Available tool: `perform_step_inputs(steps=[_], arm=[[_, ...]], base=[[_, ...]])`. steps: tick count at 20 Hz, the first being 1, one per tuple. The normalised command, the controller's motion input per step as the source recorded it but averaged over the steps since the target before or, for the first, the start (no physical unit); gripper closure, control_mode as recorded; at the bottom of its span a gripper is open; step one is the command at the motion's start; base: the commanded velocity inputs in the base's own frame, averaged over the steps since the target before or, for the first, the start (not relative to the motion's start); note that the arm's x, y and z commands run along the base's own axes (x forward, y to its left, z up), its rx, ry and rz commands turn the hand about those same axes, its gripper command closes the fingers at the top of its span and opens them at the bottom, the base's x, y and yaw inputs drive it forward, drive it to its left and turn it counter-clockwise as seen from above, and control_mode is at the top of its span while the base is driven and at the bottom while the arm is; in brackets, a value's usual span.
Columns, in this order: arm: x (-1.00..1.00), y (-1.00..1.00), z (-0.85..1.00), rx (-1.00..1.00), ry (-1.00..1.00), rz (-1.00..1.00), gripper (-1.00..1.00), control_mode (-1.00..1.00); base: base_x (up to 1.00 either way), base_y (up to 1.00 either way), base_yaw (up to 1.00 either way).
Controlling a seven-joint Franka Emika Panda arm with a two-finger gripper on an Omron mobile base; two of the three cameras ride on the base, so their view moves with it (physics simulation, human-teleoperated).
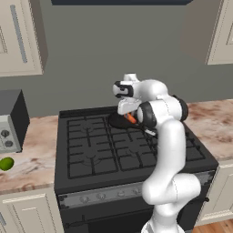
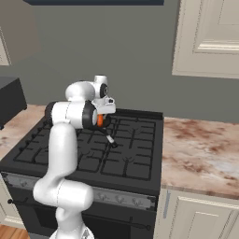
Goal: Put the carrot and lime in the pan. Then turn on the rear center burner and set the heat to medium.
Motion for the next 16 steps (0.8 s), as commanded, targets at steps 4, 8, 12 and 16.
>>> perform_step_inputs(steps=[4, 8, 12, 16], arm=[[0.05, 0.00, -0.10, 0.00, 0.04, 0.09, 1.00, -1.00], [0.23, 0.00, -0.17, 0.00, 0.04, 0.08, 1.00, -1.00], [0.37, 0.00, -0.17, 0.00, 0.05, 0.07, 1.00, -1.00], [0.36, 0.00, -0.05, 0.00, 0.05, 0.05, 1.00, -1.00]], base=[[0.00, 0.00, 0.00], [0.00, 0.00, 0.00], [0.00, 0.00, 0.00], [0.00, 0.00, 0.00]])
